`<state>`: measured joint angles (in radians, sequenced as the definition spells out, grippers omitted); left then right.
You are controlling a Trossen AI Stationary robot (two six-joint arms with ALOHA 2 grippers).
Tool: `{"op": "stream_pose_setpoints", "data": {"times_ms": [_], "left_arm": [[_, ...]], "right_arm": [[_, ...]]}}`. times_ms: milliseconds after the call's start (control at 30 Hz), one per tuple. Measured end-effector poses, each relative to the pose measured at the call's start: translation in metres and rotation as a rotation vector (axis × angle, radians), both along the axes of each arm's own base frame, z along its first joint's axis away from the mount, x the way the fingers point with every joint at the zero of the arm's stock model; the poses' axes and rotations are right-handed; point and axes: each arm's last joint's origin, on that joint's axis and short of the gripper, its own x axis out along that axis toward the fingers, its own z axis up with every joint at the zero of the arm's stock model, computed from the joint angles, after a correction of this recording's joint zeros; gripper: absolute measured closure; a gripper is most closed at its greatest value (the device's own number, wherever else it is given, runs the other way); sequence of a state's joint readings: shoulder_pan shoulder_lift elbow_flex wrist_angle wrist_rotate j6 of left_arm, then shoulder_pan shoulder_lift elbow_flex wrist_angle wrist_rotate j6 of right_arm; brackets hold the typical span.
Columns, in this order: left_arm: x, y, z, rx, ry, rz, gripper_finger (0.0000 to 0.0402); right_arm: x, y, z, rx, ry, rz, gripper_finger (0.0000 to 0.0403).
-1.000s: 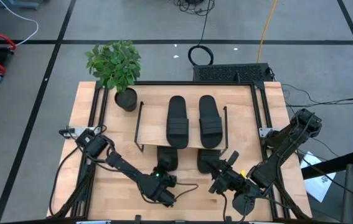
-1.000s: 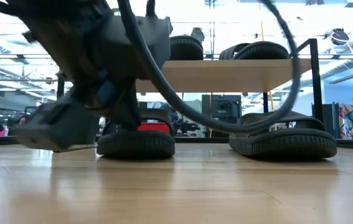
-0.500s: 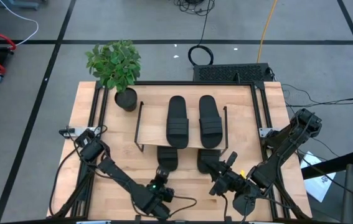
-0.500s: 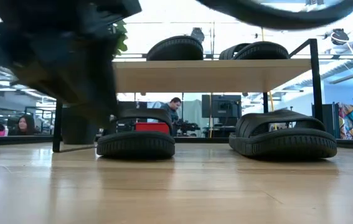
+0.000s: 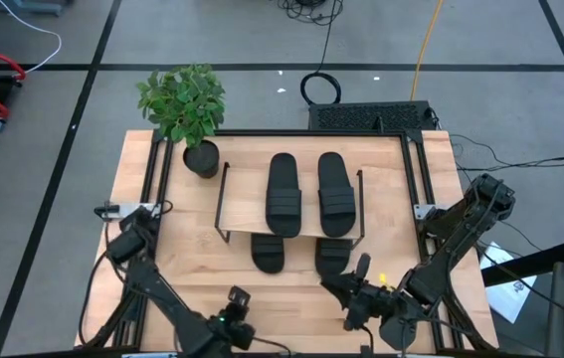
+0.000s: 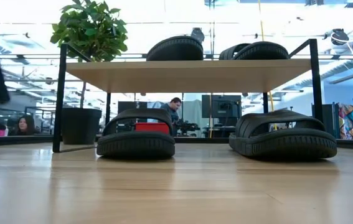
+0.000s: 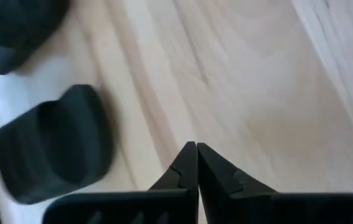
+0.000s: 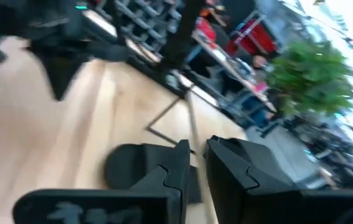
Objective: Pick and place slides into the shelf
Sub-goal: Adjust the slides under the shelf and on the shelf
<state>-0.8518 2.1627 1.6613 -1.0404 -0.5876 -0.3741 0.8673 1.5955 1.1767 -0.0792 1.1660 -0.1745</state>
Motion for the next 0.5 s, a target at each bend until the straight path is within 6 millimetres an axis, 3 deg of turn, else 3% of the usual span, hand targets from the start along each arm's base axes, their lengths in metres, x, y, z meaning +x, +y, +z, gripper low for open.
{"op": "stream_pose_setpoints", "data": {"times_ms": [133,267,500], "left_arm": [[-0.019,0.012,0.017,-0.072,-0.156,-0.021,0.04],[-0.044,0.034,0.024,-0.26,-0.343,-0.067,0.04],[-0.098,0.07,0.002,-0.63,-0.61,-0.258,0.0401]], "right_arm": [[0.001,-0.001,0.0,-0.018,-0.003,-0.018,0.0358],[-0.006,-0.01,-0.006,-0.058,-0.021,-0.079,0.0358],[-0.061,-0.016,-0.028,0.187,-0.026,0.071,0.0397]]}}
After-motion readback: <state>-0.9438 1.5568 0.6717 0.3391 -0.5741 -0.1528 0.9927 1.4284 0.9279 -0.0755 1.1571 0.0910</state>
